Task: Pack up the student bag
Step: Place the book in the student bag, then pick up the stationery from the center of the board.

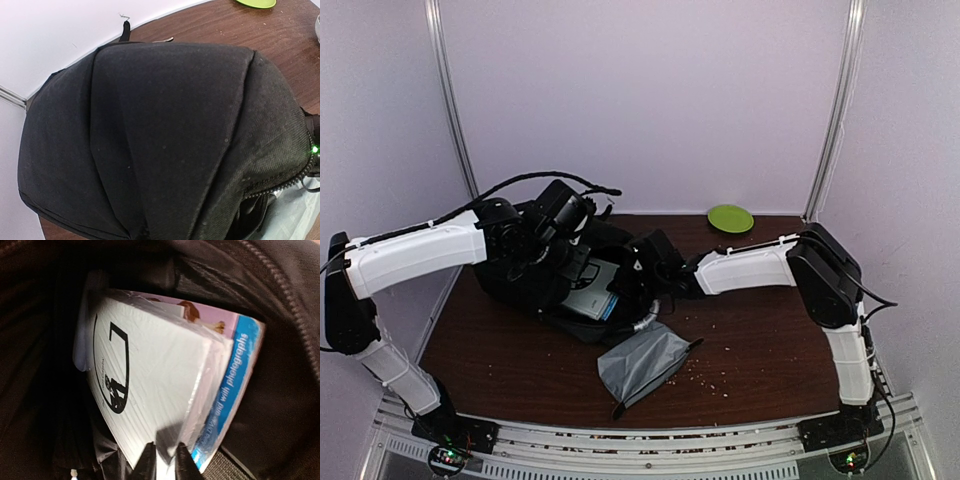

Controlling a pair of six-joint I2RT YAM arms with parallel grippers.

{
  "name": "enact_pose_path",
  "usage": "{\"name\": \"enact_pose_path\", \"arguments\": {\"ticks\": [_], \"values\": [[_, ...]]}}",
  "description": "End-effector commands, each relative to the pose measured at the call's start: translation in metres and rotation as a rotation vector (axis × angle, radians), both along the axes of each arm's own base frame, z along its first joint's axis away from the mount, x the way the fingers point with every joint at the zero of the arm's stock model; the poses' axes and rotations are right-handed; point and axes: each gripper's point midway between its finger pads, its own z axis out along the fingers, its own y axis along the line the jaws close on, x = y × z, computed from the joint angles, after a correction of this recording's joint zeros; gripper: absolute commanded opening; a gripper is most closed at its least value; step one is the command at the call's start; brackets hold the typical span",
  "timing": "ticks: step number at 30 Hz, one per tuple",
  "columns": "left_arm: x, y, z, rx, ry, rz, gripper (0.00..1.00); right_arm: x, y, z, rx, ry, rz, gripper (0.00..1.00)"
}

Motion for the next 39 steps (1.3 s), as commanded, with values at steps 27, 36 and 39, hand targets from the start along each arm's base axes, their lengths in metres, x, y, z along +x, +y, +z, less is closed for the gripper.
{"name": "enact_pose_path", "arguments": {"ticks": [27,36,39], "values": [[-0.006,0.034,0.018,-0.101,-0.123,0.098,0.00,-0.138,-0.164,0.061,-0.037,-0.193,-0.091,0.67],[-0.013,0.047,0.008,-0.078,-0.107,0.127,0.00,-0.182,-0.126,0.025,0.093,-0.032,-0.078,0.72],[-0.015,0.049,0.005,-0.079,-0.097,0.132,0.00,-0.185,-0.124,0.010,0.092,0.016,-0.099,0.73]]}}
